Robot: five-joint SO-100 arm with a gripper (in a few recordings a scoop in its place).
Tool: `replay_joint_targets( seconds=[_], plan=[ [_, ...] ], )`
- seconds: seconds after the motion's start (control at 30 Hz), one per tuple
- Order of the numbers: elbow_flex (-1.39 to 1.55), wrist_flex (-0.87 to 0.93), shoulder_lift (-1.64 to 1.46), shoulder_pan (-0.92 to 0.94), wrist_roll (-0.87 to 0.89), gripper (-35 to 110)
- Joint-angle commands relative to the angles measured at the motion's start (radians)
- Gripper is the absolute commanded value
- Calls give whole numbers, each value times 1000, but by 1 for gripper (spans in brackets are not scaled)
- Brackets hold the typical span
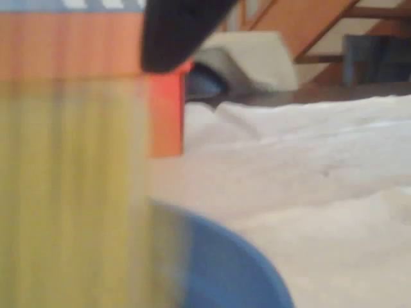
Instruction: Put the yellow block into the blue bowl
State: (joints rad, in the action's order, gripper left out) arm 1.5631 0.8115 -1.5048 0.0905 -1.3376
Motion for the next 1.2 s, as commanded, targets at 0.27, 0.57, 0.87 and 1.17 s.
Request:
replay_joint_targets(
  seconds=[0.27,0.57,0.87,1.17],
  plan=[
    [-26,72,-302,-32,112,7],
    [147,233,-592,-132,351,1],
    [419,241,-989,-264,851,0],
    [692,241,-1305,-396,1262,0]
  ],
)
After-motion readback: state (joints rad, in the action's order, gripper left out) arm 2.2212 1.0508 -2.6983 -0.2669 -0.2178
